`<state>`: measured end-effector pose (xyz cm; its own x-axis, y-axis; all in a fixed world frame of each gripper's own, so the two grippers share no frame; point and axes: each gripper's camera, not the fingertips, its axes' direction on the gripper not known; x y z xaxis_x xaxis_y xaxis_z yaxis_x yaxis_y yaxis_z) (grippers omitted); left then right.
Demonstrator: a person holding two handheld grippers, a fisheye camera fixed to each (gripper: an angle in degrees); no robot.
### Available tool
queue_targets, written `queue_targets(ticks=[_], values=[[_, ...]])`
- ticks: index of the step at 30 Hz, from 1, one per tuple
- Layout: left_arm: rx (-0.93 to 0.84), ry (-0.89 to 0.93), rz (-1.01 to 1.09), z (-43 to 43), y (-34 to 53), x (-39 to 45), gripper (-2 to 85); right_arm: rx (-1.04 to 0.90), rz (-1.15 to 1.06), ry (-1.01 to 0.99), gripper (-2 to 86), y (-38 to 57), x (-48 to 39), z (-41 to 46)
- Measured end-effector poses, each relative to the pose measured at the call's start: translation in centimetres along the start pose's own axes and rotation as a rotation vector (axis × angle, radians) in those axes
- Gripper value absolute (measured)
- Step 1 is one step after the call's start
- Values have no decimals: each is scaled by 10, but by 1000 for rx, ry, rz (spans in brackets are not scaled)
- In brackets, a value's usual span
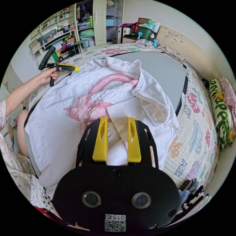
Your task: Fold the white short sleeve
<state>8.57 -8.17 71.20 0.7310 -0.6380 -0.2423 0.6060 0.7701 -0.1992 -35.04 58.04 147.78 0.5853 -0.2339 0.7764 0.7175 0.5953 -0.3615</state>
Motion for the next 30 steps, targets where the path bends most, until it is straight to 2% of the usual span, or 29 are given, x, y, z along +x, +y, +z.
queue_targets(ticks=[5,8,10,13,15,17,19,20,22,24,26,30], values=[[-33,-5,72,-7,-20,21,41,-2,51,-18,44,14,27,10],[-39,38,102,-22,-31,24,18,6,107,-71,18,17,61,-15],[-26,-10,152,-51,-51,24,11,21,148,-97,10,19,99,-50],[29,-166,149,-95,-91,10,11,127,329,2,3,30,207,-147],[91,-255,78,-118,-117,-4,15,186,592,267,8,41,314,-218],[223,-360,-68,-140,-133,-10,27,235,789,405,20,58,372,-260],[334,-385,-132,-155,-125,1,51,297,913,385,53,77,396,-289],[362,-378,-132,-158,-120,7,59,334,899,286,90,85,394,-301],[358,-321,-26,-166,-91,37,84,321,788,119,104,89,365,-305],[316,-255,52,-174,-54,57,91,256,614,-39,111,110,284,-307],[252,-169,102,-185,-11,71,94,197,538,-111,113,140,220,-309],[110,110,74,-224,85,85,87,138,559,-291,116,224,119,-338]])
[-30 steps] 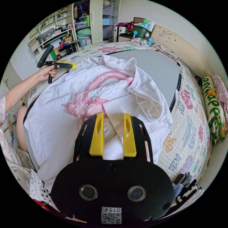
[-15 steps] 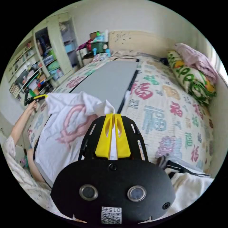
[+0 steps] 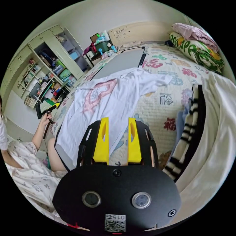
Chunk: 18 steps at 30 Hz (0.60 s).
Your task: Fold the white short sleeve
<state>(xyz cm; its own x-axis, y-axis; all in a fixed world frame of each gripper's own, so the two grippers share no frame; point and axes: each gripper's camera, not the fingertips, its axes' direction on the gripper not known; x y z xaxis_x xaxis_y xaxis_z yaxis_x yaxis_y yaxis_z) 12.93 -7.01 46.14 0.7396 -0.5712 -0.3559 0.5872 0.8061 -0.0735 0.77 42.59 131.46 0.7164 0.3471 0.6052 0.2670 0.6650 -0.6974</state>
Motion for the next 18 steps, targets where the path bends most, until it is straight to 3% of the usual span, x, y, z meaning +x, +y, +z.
queue_targets(ticks=[4,8,18], values=[[-94,212,-51,-52,64,44,85,4,87,-76,121,63,-39,-38],[-83,133,-14,-90,110,102,94,-22,117,16,136,84,-100,-68],[-127,69,-51,-120,161,178,107,28,101,-80,135,1,-241,-158]])
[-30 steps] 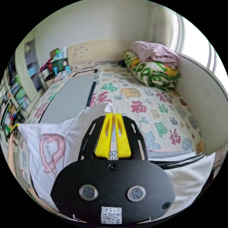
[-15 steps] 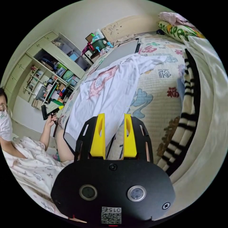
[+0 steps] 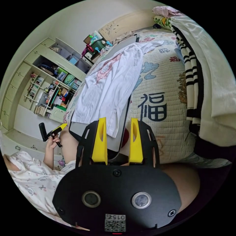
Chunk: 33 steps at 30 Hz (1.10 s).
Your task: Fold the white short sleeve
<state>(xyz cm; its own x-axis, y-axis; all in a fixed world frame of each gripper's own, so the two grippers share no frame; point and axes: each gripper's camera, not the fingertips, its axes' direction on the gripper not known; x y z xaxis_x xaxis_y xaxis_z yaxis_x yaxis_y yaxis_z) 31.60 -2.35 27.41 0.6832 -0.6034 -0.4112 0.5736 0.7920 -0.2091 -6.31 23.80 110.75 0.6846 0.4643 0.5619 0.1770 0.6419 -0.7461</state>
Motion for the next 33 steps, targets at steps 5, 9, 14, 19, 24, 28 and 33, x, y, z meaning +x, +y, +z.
queue_targets(ticks=[5,9,14,19,24,28,33], values=[[41,16,-26,-28,-1,22,104,-43,-71,81,119,-68,-93,-3],[61,43,-25,-45,-6,42,102,-34,-103,146,60,-134,-157,-18],[59,-14,24,-68,-15,79,96,14,-116,112,3,-215,-210,-66],[-6,-150,133,-87,-31,122,100,280,125,10,-4,-294,-188,-176],[-37,-218,169,-83,-52,151,96,499,292,71,-7,-369,-201,-254],[-72,-234,166,-71,-70,172,97,501,271,144,-7,-434,-248,-261],[-118,-366,260,-53,-93,207,95,559,308,119,-7,-520,-295,-271]])
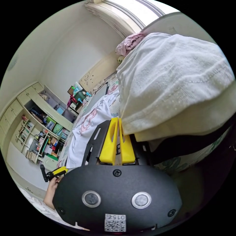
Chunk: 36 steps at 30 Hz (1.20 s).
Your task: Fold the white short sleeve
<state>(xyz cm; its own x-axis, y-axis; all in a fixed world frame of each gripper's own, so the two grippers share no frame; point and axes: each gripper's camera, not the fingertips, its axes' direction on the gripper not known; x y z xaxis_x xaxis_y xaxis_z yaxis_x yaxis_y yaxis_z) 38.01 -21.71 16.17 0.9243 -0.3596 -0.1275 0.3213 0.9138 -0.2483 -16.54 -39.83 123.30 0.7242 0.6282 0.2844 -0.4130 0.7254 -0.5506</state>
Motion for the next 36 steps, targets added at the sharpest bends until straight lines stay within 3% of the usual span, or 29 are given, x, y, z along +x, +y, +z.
queue_targets(ticks=[9,11,13,17,18,20,23,28,30,36], values=[[25,-113,108,-42,-42,49,39,-11,8,-35,-7,-63,-107,46],[61,-223,202,-80,-47,65,24,-29,-2,-47,-7,-74,-131,51],[90,-449,394,-124,-48,95,17,-36,-37,-44,-7,-80,-157,55],[4,-705,589,-121,-26,124,20,-36,-69,14,-7,-88,-196,71],[4,-697,549,-117,-13,118,25,-37,-60,12,-7,-89,-200,77],[-42,-442,346,-109,4,84,39,-43,-48,12,-7,-90,-206,87],[-71,-276,132,-98,21,45,56,-58,-52,17,-7,-92,-218,101],[-16,55,-302,-65,59,-59,78,-80,-55,17,-7,-95,-231,116],[-30,132,-367,-44,69,-85,79,-79,-46,9,-7,-90,-230,120],[-103,128,-376,6,77,-110,77,-88,-34,-1,-6,-63,-211,122]])
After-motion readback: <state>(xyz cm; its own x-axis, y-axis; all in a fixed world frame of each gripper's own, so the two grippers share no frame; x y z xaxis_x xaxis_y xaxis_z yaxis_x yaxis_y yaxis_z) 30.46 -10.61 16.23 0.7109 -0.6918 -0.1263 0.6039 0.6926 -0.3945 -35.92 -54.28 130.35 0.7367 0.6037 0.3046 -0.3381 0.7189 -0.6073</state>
